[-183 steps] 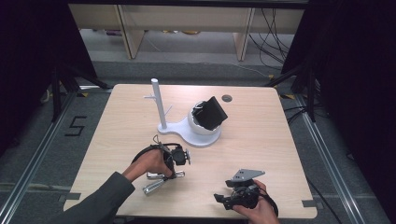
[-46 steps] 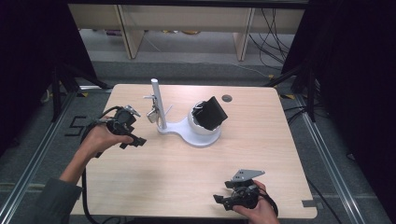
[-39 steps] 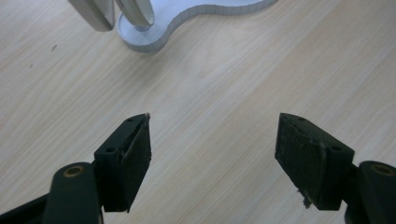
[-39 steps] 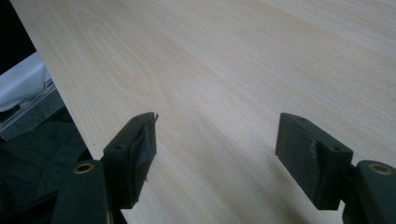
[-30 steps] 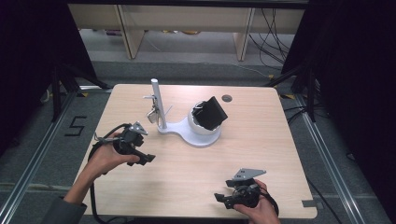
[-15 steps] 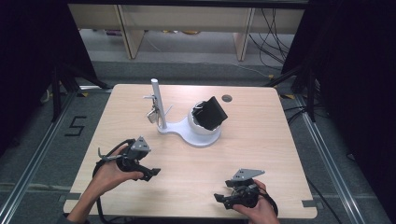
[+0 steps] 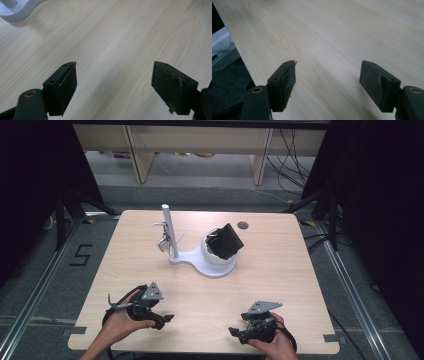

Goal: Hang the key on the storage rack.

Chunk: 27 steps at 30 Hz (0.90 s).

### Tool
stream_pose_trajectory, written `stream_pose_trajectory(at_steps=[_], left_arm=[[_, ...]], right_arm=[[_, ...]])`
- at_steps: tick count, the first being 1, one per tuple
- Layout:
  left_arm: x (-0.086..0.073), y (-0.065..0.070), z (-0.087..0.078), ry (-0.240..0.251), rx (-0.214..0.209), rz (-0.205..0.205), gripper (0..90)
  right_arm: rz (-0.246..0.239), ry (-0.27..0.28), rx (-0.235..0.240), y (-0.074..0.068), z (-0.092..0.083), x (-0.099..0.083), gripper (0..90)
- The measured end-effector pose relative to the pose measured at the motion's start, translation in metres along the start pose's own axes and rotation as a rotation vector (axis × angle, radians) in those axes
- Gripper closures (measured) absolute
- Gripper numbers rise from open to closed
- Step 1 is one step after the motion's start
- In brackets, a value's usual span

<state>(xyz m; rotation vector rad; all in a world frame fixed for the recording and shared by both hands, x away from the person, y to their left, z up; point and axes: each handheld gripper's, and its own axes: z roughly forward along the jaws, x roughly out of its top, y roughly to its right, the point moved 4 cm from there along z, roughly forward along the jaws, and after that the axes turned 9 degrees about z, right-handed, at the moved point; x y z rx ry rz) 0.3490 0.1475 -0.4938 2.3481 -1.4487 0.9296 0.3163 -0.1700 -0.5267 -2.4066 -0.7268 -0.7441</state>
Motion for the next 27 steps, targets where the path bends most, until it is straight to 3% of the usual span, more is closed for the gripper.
stream_pose_trajectory(at_steps=[4, 7, 9, 17, 18, 20, 22, 23, 24, 27], left_arm=[[-0.004, 0.007, 0.005, 0.038, 0.008, -0.015, 20.1], [-0.007, 0.012, 0.007, 0.034, -0.001, 0.019, 20.0], [-0.009, 0.015, 0.009, 0.041, -0.002, 0.009, 20.0], [-0.024, 0.026, 0.005, 0.041, 0.023, 0.021, 19.9], [-0.026, 0.028, 0.004, 0.053, 0.027, -0.006, 19.9], [-0.029, 0.030, 0.001, 0.067, 0.033, 0.004, 19.9], [-0.032, 0.033, 0.000, 0.075, 0.030, -0.004, 19.8], [-0.034, 0.036, 0.000, 0.083, 0.027, -0.027, 19.8], [-0.037, 0.037, 0.000, 0.083, 0.019, -0.014, 19.8], [-0.043, 0.043, 0.001, 0.076, 0.012, -0.036, 19.8]], right_arm=[[0.005, -0.002, 0.006, -0.001, 0.000, 0.000, 30.2], [-0.001, 0.001, 0.006, -0.001, 0.000, 0.000, 30.3], [-0.008, -0.005, 0.033, 0.000, 0.002, 0.000, 30.2], [-0.005, 0.006, 0.009, -0.002, 0.000, 0.000, 30.3], [-0.007, 0.001, 0.011, -0.002, 0.000, 0.000, 30.3], [-0.004, -0.003, 0.009, -0.002, 0.000, 0.000, 30.3], [-0.011, -0.001, 0.018, -0.003, 0.000, 0.000, 30.3], [-0.008, 0.000, 0.018, -0.003, 0.000, 0.000, 30.2], [0.002, -0.001, 0.014, -0.003, 0.000, 0.000, 30.2], [-0.006, 0.001, 0.004, -0.002, 0.001, 0.000, 30.2]])
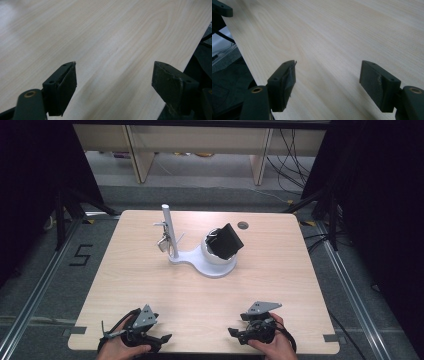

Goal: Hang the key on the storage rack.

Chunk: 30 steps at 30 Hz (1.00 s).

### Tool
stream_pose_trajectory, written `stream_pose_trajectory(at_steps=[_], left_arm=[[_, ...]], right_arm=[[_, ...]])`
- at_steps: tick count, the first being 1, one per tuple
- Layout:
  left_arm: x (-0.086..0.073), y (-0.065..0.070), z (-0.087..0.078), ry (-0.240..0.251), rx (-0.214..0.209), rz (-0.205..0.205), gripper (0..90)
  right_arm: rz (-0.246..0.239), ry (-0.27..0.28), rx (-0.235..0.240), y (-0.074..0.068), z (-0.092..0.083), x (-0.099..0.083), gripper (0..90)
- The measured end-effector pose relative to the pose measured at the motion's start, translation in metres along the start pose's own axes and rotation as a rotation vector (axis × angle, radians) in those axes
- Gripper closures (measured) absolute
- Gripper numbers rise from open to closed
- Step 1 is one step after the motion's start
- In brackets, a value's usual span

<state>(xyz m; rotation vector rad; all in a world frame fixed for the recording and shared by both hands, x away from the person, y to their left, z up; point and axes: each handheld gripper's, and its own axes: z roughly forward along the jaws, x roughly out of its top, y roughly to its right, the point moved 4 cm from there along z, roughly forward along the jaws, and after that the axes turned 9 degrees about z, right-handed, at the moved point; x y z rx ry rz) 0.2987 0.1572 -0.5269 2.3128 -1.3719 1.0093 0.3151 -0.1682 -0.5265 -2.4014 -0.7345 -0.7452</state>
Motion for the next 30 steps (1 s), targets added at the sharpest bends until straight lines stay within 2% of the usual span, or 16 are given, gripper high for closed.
stream_pose_trajectory(at_steps=[1, 2, 3, 4, 5, 8, 12, 16, 17, 19, 20, 26, 27, 28, 29, 30], left_arm=[[-0.001, 0.003, 0.000, -0.001, -0.009, -0.006, 19.7], [-0.002, 0.002, -0.001, -0.008, -0.004, 0.012, 19.6], [-0.002, 0.005, -0.001, 0.000, -0.006, -0.011, 19.4], [-0.003, 0.004, -0.002, -0.006, -0.004, 0.015, 19.3], [-0.003, 0.007, -0.003, 0.002, -0.003, -0.001, 19.3], [-0.006, 0.005, -0.003, -0.015, 0.011, 0.023, 19.0], [-0.009, 0.008, 0.001, -0.011, 0.006, -0.025, 19.0], [-0.009, 0.007, 0.002, -0.009, 0.006, -0.017, 18.9], [-0.010, 0.005, 0.002, -0.011, 0.013, 0.000, 18.9], [-0.011, 0.005, 0.002, -0.020, 0.016, -0.018, 18.9], [-0.012, 0.004, 0.002, -0.022, 0.012, -0.003, 18.9], [-0.013, 0.004, 0.004, -0.028, 0.015, -0.010, 18.8], [-0.013, 0.005, 0.005, -0.018, 0.009, -0.030, 18.8], [-0.015, 0.004, 0.005, -0.031, 0.007, -0.029, 18.8], [-0.016, 0.001, 0.006, -0.040, 0.018, -0.009, 18.5], [-0.017, 0.001, 0.006, -0.046, 0.020, -0.019, 17.9]], right_arm=[[-0.005, 0.001, 0.004, 0.000, 0.000, 0.000, 30.2], [-0.004, 0.003, 0.009, -0.001, 0.000, 0.000, 30.2], [-0.008, 0.005, 0.005, -0.001, 0.000, 0.000, 30.2], [-0.008, 0.006, 0.003, -0.001, 0.000, 0.000, 30.1], [-0.006, 0.005, 0.004, -0.001, 0.000, 0.000, 30.0], [-0.003, 0.005, 0.001, -0.001, 0.000, 0.000, 29.0], [-0.012, 0.014, 0.008, -0.001, 0.000, 0.001, 27.4], [-0.012, 0.014, 0.004, -0.001, 0.000, 0.001, 26.3], [-0.013, 0.013, 0.004, -0.001, 0.001, 0.001, 26.2], [-0.021, 0.018, -0.003, -0.001, 0.000, 0.001, 26.2], [-0.015, 0.017, -0.009, -0.001, 0.000, 0.001, 25.9], [-0.010, 0.012, -0.011, -0.002, 0.001, 0.001, 25.5], [-0.019, 0.015, -0.010, -0.002, 0.001, 0.001, 25.5], [-0.025, 0.022, -0.013, -0.001, 0.000, 0.001, 25.5], [-0.014, 0.019, -0.013, -0.002, 0.000, 0.001, 25.5], [-0.017, 0.022, -0.017, -0.001, 0.000, 0.001, 25.4]])
